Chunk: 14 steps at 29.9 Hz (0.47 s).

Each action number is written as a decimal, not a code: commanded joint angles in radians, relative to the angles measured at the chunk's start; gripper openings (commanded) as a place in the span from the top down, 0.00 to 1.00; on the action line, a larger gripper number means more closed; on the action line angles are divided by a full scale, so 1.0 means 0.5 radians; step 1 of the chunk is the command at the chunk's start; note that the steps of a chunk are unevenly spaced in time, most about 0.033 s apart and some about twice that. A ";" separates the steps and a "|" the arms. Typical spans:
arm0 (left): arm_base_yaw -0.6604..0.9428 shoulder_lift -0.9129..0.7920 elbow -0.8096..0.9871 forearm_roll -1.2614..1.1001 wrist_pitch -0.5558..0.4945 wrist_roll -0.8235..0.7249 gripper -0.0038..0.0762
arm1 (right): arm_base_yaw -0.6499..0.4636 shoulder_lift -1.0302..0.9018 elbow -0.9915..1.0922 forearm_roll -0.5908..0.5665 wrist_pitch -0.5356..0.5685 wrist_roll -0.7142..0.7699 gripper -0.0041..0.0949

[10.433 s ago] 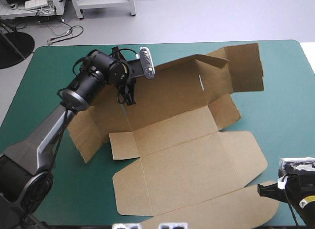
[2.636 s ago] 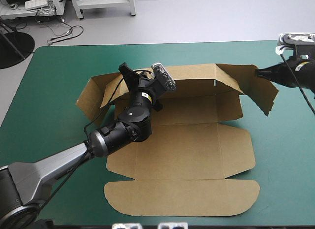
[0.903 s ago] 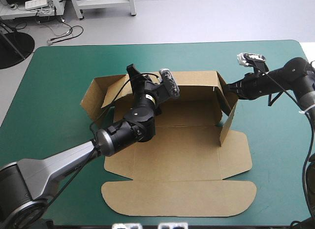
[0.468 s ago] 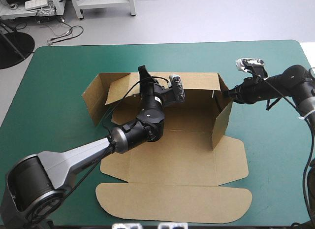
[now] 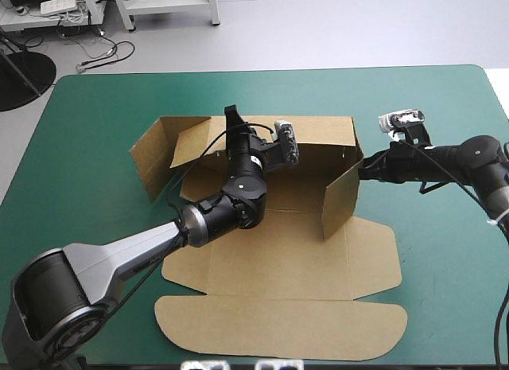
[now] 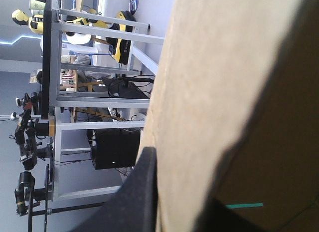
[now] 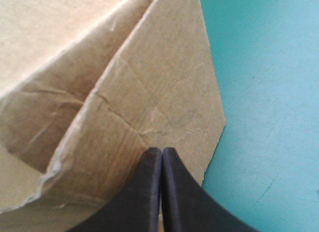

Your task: Fold the box

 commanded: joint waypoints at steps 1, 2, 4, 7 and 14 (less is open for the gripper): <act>-0.008 -0.054 -0.031 -0.046 -0.028 -0.028 0.96 | -0.004 -0.106 -0.001 0.095 -0.039 -0.131 0.98; -0.008 -0.054 -0.031 -0.046 -0.028 -0.028 0.96 | -0.004 -0.106 0.002 0.070 -0.039 -0.144 0.97; -0.008 -0.054 -0.031 -0.046 -0.028 -0.028 0.96 | -0.004 -0.106 0.002 0.053 -0.039 -0.135 0.94; -0.008 -0.054 -0.031 -0.046 -0.028 -0.028 0.96 | -0.004 -0.106 0.002 -0.006 0.021 -0.127 0.78; -0.008 -0.054 -0.031 -0.046 -0.046 -0.068 0.96 | -0.004 -0.106 0.002 -0.229 0.154 -0.158 0.52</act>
